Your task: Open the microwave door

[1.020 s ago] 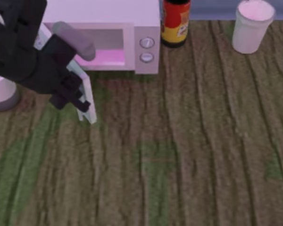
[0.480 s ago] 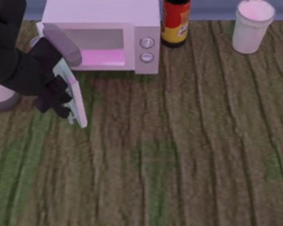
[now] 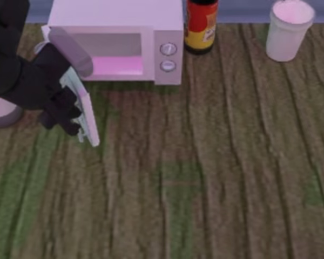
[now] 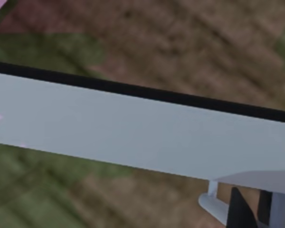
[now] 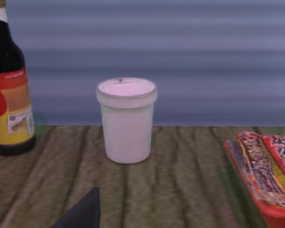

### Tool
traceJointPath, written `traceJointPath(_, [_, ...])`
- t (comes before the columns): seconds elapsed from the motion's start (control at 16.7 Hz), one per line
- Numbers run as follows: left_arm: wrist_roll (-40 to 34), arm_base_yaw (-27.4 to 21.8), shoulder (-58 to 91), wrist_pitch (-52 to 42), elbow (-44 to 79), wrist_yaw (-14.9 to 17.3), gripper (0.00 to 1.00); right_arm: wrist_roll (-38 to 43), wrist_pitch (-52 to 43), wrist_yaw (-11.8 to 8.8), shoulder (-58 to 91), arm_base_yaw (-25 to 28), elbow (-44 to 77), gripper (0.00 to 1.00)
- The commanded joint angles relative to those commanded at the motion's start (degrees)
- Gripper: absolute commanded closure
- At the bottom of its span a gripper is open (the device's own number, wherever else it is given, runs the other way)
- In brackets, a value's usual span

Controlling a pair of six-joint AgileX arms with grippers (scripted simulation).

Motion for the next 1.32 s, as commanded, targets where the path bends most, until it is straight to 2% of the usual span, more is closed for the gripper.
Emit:
traceJointPath(1.08, [0.2,0.0,0.2,-0.1,-0.1,0.2,1.0,0.0,0.0,0.0,0.0,0.0,0.0,0.0])
traceJointPath(1.32, [4.6,1.8,0.3,-1.8,0.5,1.6,1.0,0.0,0.0,0.0,0.0,0.0,0.0,0.0])
